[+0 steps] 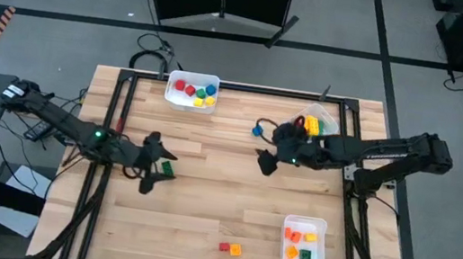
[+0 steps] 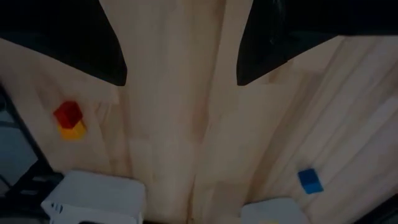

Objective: Sort blocks by size
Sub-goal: Put the blue square block into the top left white bin

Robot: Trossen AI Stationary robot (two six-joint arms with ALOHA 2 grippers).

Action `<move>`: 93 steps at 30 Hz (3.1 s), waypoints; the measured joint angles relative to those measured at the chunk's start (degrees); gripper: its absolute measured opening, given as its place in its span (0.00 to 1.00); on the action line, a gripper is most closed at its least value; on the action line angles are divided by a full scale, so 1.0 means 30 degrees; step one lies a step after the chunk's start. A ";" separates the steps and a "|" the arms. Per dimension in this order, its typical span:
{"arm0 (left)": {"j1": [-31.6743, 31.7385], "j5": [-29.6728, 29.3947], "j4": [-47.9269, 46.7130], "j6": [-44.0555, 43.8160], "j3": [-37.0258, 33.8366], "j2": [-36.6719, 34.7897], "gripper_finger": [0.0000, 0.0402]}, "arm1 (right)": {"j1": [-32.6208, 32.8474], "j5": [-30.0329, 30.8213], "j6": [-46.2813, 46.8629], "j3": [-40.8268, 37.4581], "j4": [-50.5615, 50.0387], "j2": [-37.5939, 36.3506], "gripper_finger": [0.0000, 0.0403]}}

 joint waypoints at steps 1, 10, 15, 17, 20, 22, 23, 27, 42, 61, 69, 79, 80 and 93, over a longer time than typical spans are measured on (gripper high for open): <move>0.0000 0.0000 -0.0497 0.0003 -0.0221 -0.0579 0.78 | -0.0222 0.0010 0.0000 0.0273 -0.0027 0.0165 0.99; 0.0000 -0.0010 -0.4226 0.0735 -0.0447 -0.4027 0.78 | -0.1991 0.0036 -0.1130 0.4627 -0.2035 0.4930 0.99; 0.0000 -0.0007 -0.4711 0.0998 -0.0445 -0.4843 0.78 | -0.2921 -0.0065 -0.1201 0.7890 -0.5101 0.8058 0.99; 0.0000 -0.0007 -0.5219 0.0998 -0.0447 -0.5006 0.78 | -0.3180 -0.0248 -0.1217 0.9050 -0.6230 0.9006 0.99; 0.0000 0.0015 -0.5433 0.0801 -0.0447 -0.5112 0.78 | -0.3365 -0.0774 -0.1209 1.0504 -0.7284 0.9976 0.99; 0.0000 0.0029 -0.5627 0.0544 -0.0447 -0.5113 0.78 | -0.3385 -0.0962 -0.1166 1.1192 -0.7744 1.0336 0.99; 0.0000 0.0036 -0.5659 0.0518 -0.0447 -0.5098 0.78 | -0.3378 -0.0969 -0.1166 1.1352 -0.7858 1.0367 0.99; 0.0000 0.0087 -0.5655 0.0513 -0.0447 -0.5098 0.78 | -0.3194 -0.0995 -0.0733 1.1421 -0.8252 1.0310 0.99; 0.0000 0.0094 -0.5139 0.0506 -0.0447 -0.5091 0.78 | -0.3090 -0.0437 -0.0294 1.1421 -0.8733 1.0299 0.98; 0.0000 -0.0825 -0.5129 0.0410 -0.0447 -0.5091 0.78 | -0.7466 -0.3795 -0.0653 1.1399 -0.7260 1.1054 0.95; 0.0000 -0.3588 -0.5155 0.0287 -0.0439 -0.5098 0.78 | -0.8913 -0.5516 -0.3659 1.2110 -0.8419 1.4130 0.95; 0.0000 -0.4794 -0.5276 -0.0528 -0.0439 -0.5091 0.78 | -0.9747 -0.6688 -0.5408 1.3337 -1.0120 1.7294 0.94; 0.0000 -0.4794 -0.5337 -0.0587 -0.0439 -0.5091 0.78 | -0.9823 -0.7040 -0.5511 1.3344 -1.0085 1.7508 0.93; 0.0000 -0.4787 -0.5310 -0.0689 -0.0439 -0.5084 0.78 | -1.0080 -0.8344 -0.5734 1.3213 -0.9705 1.8127 0.65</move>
